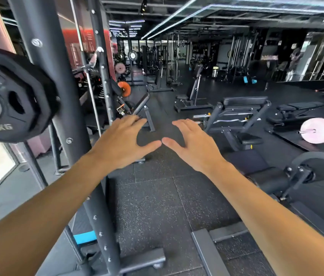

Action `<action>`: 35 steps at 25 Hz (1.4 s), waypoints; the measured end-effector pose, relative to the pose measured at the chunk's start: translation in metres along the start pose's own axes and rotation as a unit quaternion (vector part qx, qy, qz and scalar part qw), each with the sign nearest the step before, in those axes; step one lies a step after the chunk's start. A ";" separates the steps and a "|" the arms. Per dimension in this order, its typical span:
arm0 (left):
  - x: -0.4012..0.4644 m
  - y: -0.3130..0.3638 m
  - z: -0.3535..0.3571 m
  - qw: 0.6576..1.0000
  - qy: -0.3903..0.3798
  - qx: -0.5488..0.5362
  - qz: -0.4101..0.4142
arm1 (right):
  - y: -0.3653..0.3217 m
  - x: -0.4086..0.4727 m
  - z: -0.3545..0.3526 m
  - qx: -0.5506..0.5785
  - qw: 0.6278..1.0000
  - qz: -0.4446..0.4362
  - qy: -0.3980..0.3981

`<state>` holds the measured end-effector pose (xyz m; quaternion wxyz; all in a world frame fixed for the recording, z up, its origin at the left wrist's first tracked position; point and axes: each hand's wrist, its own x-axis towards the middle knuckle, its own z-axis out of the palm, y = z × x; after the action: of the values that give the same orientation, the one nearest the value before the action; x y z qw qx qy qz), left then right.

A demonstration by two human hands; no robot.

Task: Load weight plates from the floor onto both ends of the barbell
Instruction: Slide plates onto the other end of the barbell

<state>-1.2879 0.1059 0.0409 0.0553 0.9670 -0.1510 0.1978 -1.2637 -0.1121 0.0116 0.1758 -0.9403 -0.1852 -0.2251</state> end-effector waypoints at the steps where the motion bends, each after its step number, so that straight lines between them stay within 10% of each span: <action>1: 0.009 -0.002 0.016 1.000 -0.002 -0.003 0.001 | 0.009 0.004 0.011 -0.001 1.000 0.001 -0.007; 35: 0.588 -0.138 0.387 0.990 -0.098 -0.025 -0.096 | 0.427 0.500 0.299 0.075 0.986 0.043 -0.143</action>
<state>-0.5881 0.0131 -0.0856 0.0832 0.9900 -0.0666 0.0923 -0.5593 -0.2250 -0.1000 0.2268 -0.9540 -0.1844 -0.0664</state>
